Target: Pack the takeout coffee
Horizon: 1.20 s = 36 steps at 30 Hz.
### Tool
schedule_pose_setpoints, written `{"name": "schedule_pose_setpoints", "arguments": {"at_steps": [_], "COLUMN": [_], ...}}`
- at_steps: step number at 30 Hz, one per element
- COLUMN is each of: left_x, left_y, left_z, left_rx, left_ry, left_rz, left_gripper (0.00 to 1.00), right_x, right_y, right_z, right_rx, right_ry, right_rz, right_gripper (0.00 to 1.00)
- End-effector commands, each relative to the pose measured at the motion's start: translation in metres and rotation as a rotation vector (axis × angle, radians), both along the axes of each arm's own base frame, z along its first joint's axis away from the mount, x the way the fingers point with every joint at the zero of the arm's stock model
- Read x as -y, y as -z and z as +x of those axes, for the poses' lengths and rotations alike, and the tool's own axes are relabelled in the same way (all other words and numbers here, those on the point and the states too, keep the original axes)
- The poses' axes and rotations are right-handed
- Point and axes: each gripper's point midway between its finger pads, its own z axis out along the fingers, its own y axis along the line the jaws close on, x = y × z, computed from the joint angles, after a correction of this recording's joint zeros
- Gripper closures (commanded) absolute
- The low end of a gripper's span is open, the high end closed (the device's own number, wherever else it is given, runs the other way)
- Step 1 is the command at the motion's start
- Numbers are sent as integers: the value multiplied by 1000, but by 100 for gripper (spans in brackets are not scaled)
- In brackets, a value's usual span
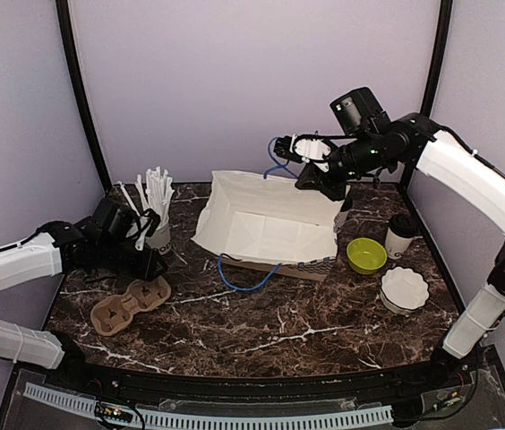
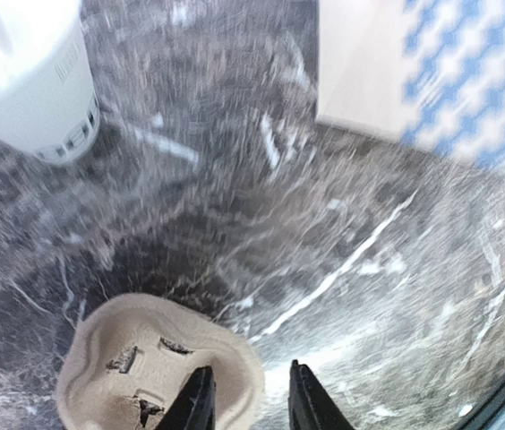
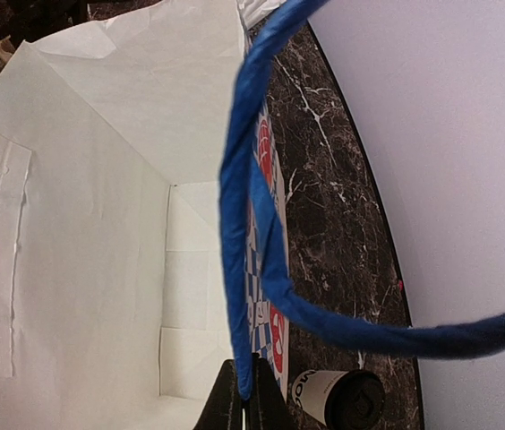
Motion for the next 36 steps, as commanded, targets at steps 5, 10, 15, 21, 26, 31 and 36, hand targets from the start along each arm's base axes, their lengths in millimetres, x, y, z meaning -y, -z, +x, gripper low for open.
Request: {"name": "schedule_pose_setpoints", "arguments": {"at_steps": [5,10,15,21,26,31,36], "left_x": [-3,-23,-20,-24,-26,-26,-14], "left_y": [-53,-29,-17,14,45,66,73], "left_z": [-2,-2,-2,4,5,2,1], "left_rx": [73,-47,-63,-137,-226,-284,-281], "left_ry": [204,274,320,327,342,365,403], "left_rz": [139,357,369,393,438,457,395], "left_gripper": [59,73,88,96,97,97,94], "right_x": [-3,1,3,7,9,8,7], "right_y": [-2,-5,-4,-13,-17,-14,-13], "right_z": [0,-2,-2,2,4,4,7], "right_rx": [9,24,30,65,74,68,69], "right_ry": [-1,4,11,29,38,38,41], "right_rz": [14,17,10,10,15,10,7], "right_gripper": [100,100,100,100,100,100,100]}}
